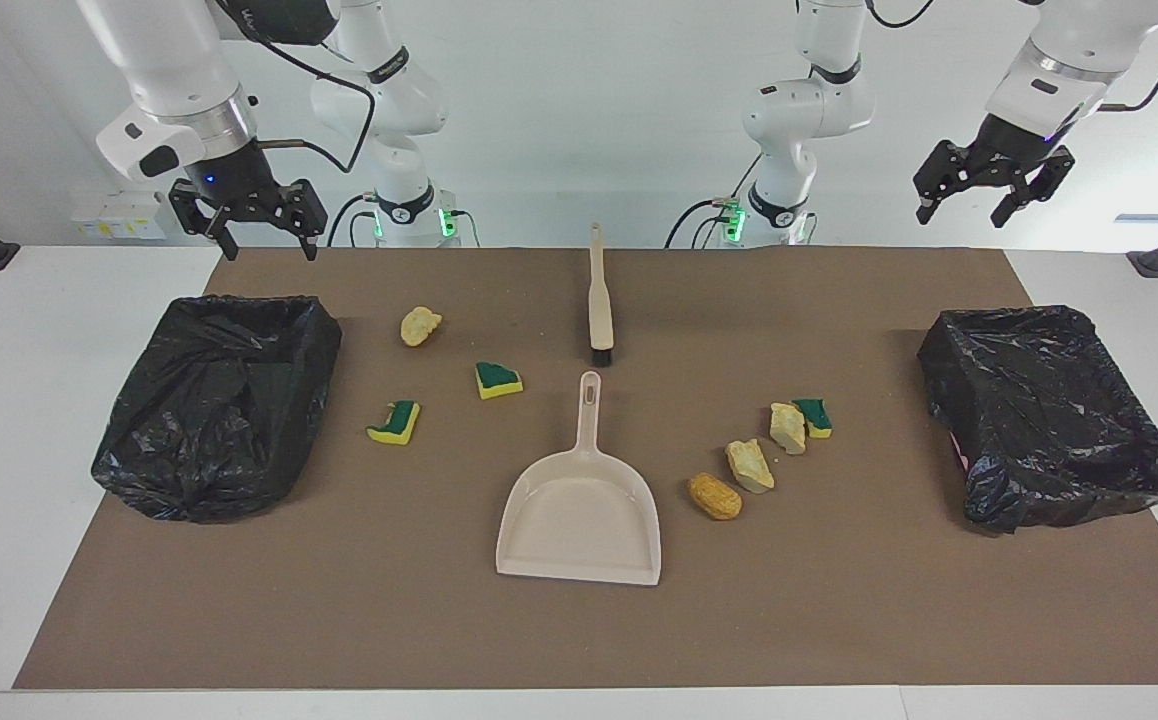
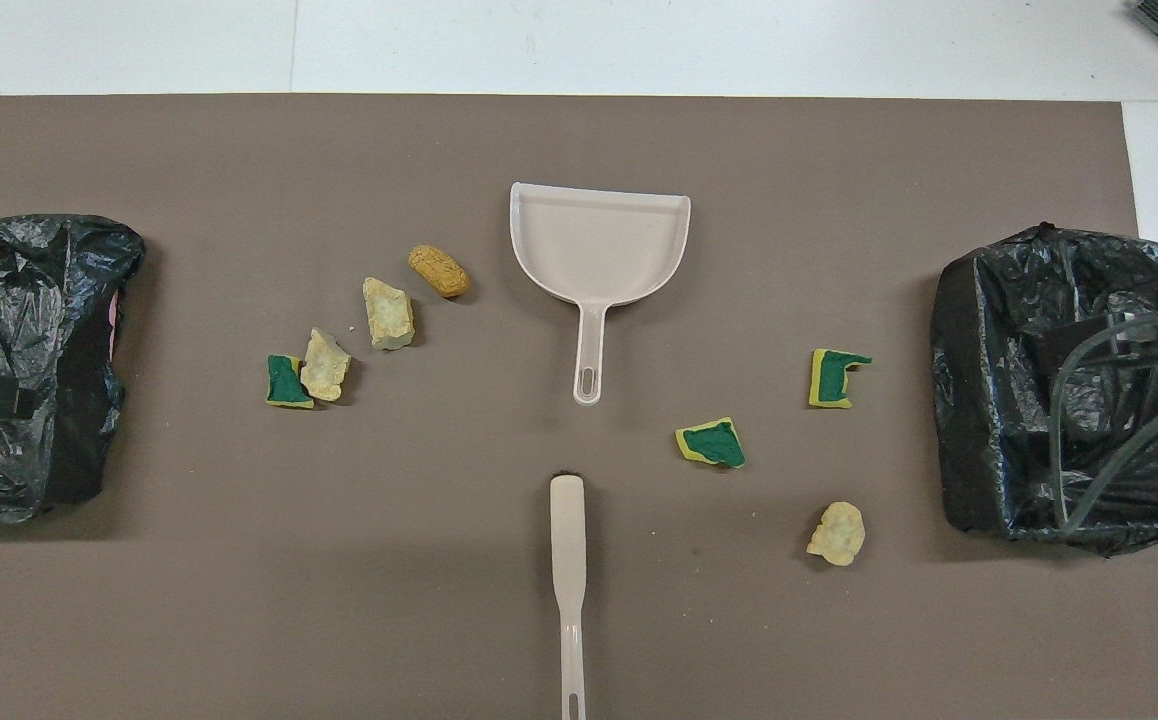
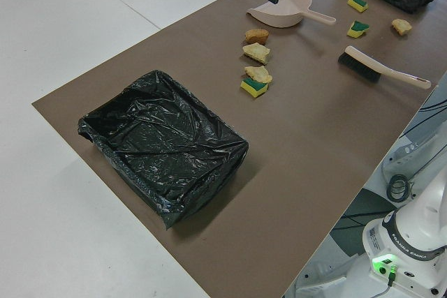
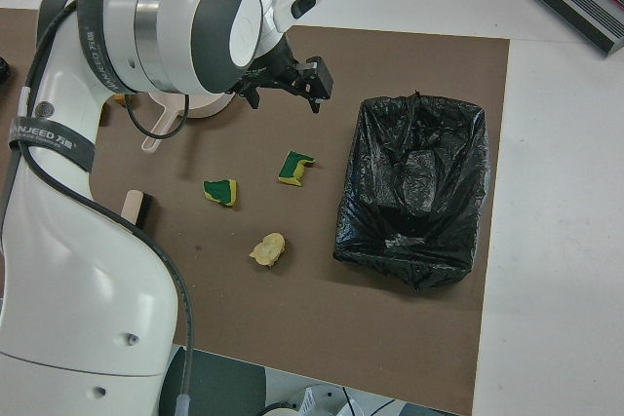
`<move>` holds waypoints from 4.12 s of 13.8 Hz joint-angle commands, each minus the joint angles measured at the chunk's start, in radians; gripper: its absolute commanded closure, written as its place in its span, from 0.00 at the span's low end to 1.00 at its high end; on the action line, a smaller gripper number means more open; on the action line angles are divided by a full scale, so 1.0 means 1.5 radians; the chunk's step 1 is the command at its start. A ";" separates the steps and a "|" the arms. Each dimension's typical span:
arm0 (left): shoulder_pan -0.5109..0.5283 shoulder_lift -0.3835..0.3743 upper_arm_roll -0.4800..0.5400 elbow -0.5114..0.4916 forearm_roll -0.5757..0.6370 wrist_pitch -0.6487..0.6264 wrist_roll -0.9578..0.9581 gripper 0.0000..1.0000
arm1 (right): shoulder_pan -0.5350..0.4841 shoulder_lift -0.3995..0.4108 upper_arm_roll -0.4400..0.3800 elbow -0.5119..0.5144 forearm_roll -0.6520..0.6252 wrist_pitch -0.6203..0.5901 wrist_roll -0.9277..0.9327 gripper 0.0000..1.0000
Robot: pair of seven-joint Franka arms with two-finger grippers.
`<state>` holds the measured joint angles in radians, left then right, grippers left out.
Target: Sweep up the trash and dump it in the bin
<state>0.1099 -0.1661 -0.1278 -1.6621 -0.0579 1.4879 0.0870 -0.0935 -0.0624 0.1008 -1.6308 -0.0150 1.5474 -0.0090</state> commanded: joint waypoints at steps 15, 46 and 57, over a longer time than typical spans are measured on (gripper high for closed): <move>-0.454 -0.090 -0.002 -0.335 -0.020 0.244 -0.475 0.00 | 0.073 0.129 0.048 0.013 0.078 0.131 0.166 0.00; -0.659 0.031 0.005 -0.443 -0.052 0.389 -0.700 1.00 | 0.337 0.391 0.047 0.069 -0.060 0.322 0.421 0.50; -0.351 -0.109 0.013 -0.423 -0.050 0.169 -0.527 1.00 | 0.287 0.343 0.047 0.090 -0.035 0.271 0.298 1.00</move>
<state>-0.5253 -0.3144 -0.1006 -2.3079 -0.1171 1.7714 -0.7493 0.3569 0.5041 0.1618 -1.4822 -0.0837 1.9893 0.5337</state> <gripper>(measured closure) 0.744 0.683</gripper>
